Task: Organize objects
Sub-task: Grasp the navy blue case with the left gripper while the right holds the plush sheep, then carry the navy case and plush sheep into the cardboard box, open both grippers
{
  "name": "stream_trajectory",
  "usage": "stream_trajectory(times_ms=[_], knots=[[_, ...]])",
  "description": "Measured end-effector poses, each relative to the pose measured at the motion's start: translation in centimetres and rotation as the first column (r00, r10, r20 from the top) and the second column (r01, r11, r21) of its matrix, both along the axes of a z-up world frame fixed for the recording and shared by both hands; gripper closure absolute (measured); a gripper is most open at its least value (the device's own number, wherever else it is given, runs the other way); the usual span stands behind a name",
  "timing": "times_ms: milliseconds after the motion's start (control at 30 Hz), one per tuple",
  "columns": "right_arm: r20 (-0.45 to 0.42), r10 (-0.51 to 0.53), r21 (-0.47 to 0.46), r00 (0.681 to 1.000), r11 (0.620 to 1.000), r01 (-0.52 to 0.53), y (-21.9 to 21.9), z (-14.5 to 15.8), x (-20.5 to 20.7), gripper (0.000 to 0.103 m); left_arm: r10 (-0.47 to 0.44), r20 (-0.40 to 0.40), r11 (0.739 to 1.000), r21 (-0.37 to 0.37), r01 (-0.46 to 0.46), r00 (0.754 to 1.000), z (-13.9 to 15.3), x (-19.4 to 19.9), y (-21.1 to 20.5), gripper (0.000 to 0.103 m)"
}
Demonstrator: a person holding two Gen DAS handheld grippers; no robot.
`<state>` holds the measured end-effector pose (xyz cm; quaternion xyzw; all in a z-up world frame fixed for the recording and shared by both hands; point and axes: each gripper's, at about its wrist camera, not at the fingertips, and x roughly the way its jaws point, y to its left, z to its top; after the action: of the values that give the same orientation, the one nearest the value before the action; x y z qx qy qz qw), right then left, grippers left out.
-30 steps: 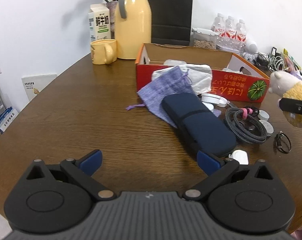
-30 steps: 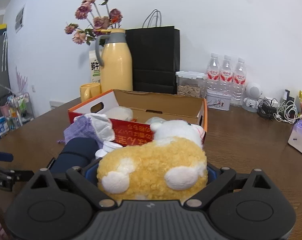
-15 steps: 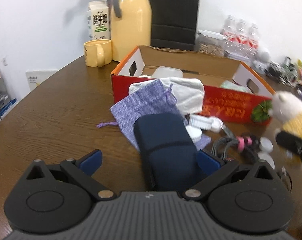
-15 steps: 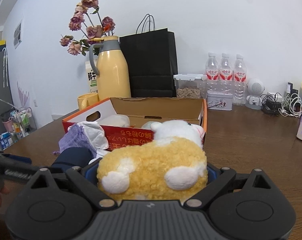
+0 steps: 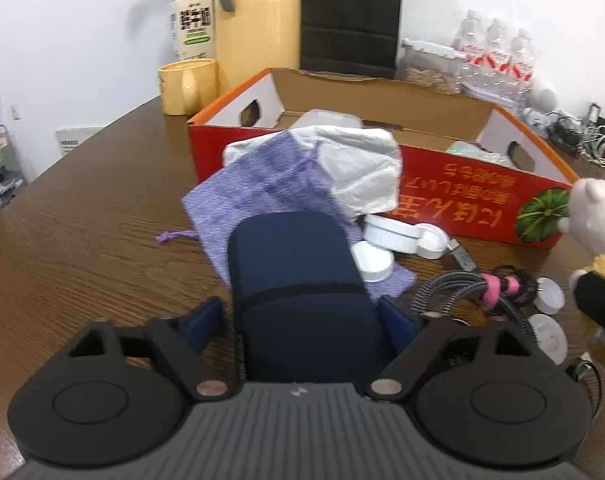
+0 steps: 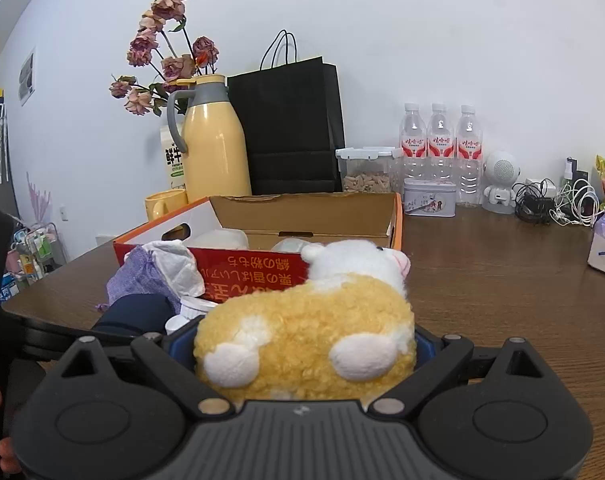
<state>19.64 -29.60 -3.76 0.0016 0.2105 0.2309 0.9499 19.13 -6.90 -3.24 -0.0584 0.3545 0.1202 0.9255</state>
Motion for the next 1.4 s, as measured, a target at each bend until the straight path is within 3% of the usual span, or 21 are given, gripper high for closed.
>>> stream_trajectory(times_ms=[200, 500, 867, 1167, 1400], knots=[[0.001, -0.001, -0.013, 1.000, 1.000, 0.001, 0.3, -0.2, -0.1, 0.007, -0.016, 0.021, 1.000, 0.002, 0.016, 1.000, 0.3, -0.5, 0.0, 0.036], [0.004, 0.010, -0.017, 1.000, 1.000, -0.009, 0.5, -0.4, -0.3, 0.007, -0.024, 0.061, 0.999, -0.030, 0.026, 0.998, 1.1, -1.7, 1.5, 0.037], [0.058, 0.037, -0.023, 0.998, 0.999, -0.036, 1.2, 1.8, -0.8, 0.007, -0.117, 0.181, 0.992, -0.030, 0.124, 0.977, 5.9, -3.5, 2.5, 0.037], [0.124, 0.046, -0.080, 0.991, 0.996, -0.036, 4.0, 6.0, 3.3, 0.007, -0.190, 0.295, 0.979, -0.011, 0.203, 0.936, 10.3, 1.2, 2.1, 0.037], [0.105, 0.044, -0.129, 0.994, 0.991, -0.030, 6.9, 6.8, 9.3, 0.007, -0.221, 0.299, 0.970, -0.032, 0.241, 0.928, 10.5, 7.5, 1.7, 0.037]])
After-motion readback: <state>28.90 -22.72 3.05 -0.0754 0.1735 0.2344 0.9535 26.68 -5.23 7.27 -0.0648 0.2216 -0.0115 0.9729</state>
